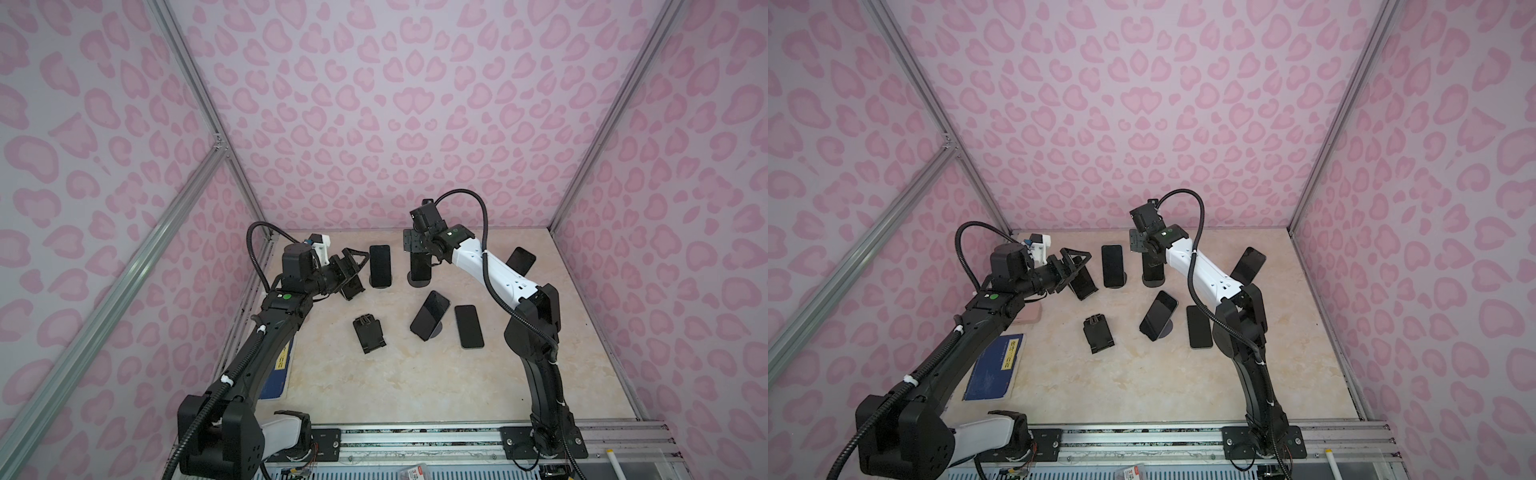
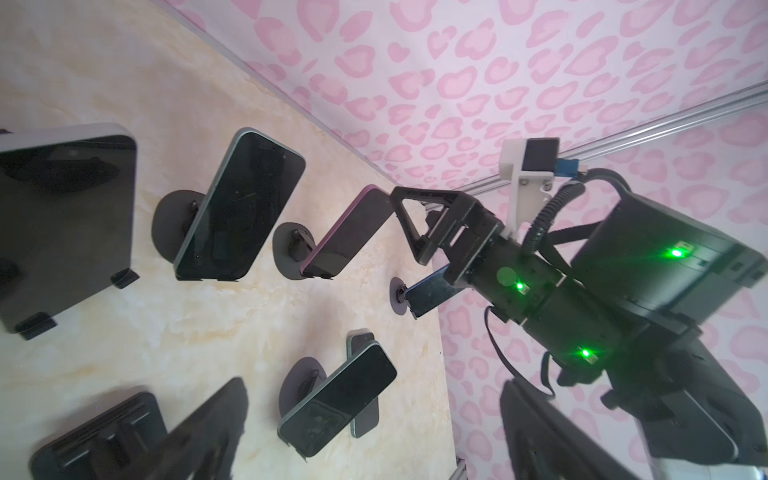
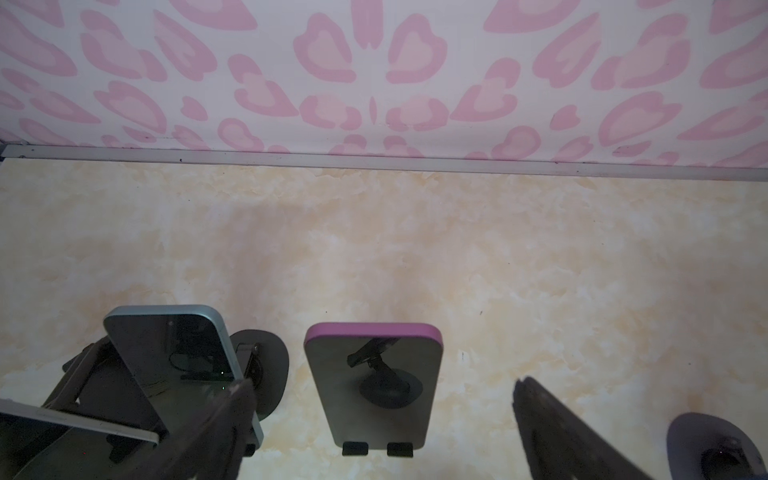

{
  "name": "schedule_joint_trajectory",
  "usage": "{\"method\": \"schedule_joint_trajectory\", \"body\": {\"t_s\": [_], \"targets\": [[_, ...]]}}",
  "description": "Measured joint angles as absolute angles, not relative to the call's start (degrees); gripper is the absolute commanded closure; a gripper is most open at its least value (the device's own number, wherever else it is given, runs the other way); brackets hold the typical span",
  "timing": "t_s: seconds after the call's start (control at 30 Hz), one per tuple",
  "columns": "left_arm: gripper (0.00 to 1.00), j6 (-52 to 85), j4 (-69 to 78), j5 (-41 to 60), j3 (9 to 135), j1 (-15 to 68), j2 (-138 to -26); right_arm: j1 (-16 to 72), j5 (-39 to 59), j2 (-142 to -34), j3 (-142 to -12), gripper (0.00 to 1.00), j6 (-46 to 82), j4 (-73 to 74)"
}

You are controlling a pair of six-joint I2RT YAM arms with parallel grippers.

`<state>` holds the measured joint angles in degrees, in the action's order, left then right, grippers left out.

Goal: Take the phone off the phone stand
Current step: 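Lower the right gripper over the pink-edged phone and close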

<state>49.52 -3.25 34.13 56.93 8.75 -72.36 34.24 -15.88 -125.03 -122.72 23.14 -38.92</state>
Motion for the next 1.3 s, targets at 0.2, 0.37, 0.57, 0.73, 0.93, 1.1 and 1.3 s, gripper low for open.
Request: {"method": "schedule_joint_trajectory", "body": {"t_s": [0.2,0.37,0.57,0.73,0.93,1.1,1.3], "targets": [[0.02,50.54,-1.04,36.21,56.73,8.75,-72.53,33.67,-14.22,-126.65,-124.07,0.0,23.4,-39.24],[0.02,50.89,0.19,36.95,56.69,8.75,-72.58,33.69,-13.19,-127.44,-124.33,0.0,23.59,-38.92],[0.03,50.92,0.91,37.23,56.47,8.75,-72.58,33.28,-13.15,-128.51,-124.44,0.0,24.49,-38.87],[0.03,50.92,0.95,37.3,56.42,8.75,-72.58,32.84,-13.02,-129.82,-125.16,0.0,24.93,-38.83],[0.03,50.96,0.99,37.32,56.38,8.75,-72.58,32.69,-11.14,-130.37,-124.95,0.01,24.84,-37.98],[0.03,51.16,1.04,37.52,56.38,8.75,-72.55,32.69,-10.76,-130.39,-124.92,0.03,24.84,-36.42],[0.03,51.18,1.41,37.63,56.36,8.75,-72.55,32.73,-11.18,-131.98,-124.92,0.05,24.88,-35.62]]}}
